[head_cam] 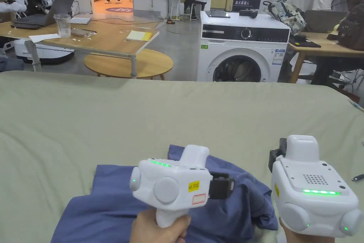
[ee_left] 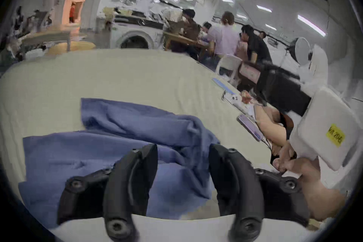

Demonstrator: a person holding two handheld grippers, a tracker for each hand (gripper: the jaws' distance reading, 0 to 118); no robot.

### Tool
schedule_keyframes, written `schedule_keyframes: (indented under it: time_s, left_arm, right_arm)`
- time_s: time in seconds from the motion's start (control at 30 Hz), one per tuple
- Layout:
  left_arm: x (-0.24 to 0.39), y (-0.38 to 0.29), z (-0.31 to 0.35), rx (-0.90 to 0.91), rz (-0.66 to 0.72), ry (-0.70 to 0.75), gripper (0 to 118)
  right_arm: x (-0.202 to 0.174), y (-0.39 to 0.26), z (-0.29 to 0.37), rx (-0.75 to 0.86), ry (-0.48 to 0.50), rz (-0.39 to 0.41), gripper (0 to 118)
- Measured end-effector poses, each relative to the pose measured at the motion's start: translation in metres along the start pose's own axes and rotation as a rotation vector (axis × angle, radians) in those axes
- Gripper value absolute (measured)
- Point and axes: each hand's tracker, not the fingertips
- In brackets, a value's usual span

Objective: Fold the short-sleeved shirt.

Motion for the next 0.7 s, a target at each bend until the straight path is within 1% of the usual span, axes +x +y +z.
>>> schedule_keyframes:
  time_s: [0.17,0.2,0.27,0.3,0.33,0.37,0.43,0.5,0.6,0.67,0.7]
  left_arm:
    - [-0.022,-0.006,0.043,0.096,-0.014,0.153,52]
    - [-0.026,-0.009,0.051,0.112,-0.015,0.187,46]
    - [-0.032,-0.015,0.070,0.169,-0.027,0.249,2]
    - [-0.035,-0.017,0.077,0.183,-0.039,0.302,0]
    - [-0.038,-0.019,0.084,0.188,-0.054,0.386,0]
    - [-0.041,-0.022,0.093,0.224,-0.061,0.440,0]
    - [-0.056,-0.020,0.109,0.248,-0.026,0.459,0]
    - [-0.069,-0.016,0.122,0.271,0.002,0.547,0]
    - [-0.101,-0.007,0.135,0.290,0.093,0.579,0]
    - [-0.134,0.005,0.135,0.217,0.174,0.599,0]
    - [-0.144,0.009,0.132,0.222,0.177,0.607,0]
  right_arm:
    - [-0.018,0.006,0.002,0.010,0.046,-0.004,0]
    - [-0.021,0.006,0.002,0.012,0.055,-0.007,0]
    - [-0.029,0.007,0.003,0.013,0.064,-0.009,0]
    - [-0.033,0.008,0.003,0.015,0.073,-0.011,0]
    - [-0.036,0.009,0.003,0.014,0.086,-0.015,0]
    - [-0.039,0.009,0.003,0.014,0.093,-0.016,0]
    - [-0.045,0.011,0.003,0.014,0.102,-0.019,0]
    - [-0.049,0.013,0.001,0.017,0.112,-0.033,0]
    - [-0.052,0.015,-0.006,0.005,0.125,-0.047,0]
    - [-0.053,0.016,-0.012,-0.007,0.137,-0.054,0]
    - [-0.053,0.017,-0.014,-0.013,0.138,-0.054,0]
